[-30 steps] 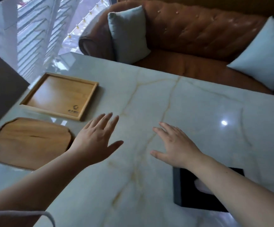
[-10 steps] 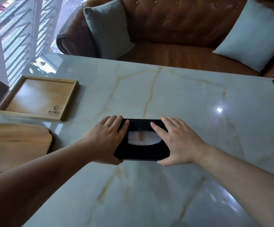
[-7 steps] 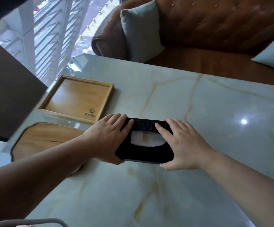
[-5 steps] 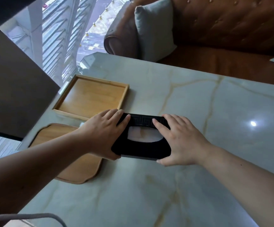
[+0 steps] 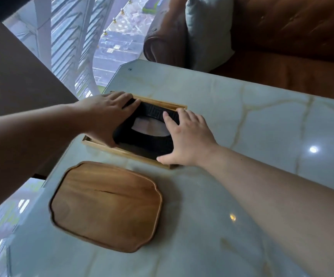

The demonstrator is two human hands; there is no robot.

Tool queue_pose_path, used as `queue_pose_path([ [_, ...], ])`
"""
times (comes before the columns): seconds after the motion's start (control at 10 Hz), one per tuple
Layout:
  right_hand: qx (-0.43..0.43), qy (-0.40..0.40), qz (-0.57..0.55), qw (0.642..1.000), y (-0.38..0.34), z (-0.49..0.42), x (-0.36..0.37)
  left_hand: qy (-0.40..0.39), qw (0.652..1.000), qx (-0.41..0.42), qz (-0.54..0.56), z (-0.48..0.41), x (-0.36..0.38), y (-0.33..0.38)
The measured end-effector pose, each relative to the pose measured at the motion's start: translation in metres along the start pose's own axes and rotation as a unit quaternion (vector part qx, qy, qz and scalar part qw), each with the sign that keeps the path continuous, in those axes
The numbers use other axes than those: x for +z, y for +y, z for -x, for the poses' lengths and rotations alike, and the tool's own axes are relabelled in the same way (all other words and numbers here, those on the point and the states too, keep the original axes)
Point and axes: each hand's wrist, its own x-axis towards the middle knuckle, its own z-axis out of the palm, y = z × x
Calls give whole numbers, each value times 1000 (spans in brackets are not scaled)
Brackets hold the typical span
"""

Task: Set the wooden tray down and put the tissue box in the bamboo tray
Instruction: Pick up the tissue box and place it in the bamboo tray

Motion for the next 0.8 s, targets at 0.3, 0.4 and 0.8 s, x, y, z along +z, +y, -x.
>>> queue_pose_path([
  [0.3, 24, -29, -19, 999, -23, -39, 17, -39, 999, -11, 21, -16, 26, -23],
  [0.4, 26, -32, -21, 999, -23, -39, 19, -45, 999, -13, 21, -18, 30, -23],
  [0.8, 30, -55, -89, 994, -22, -5, 18, -46, 995, -72, 58, 3, 48, 2],
])
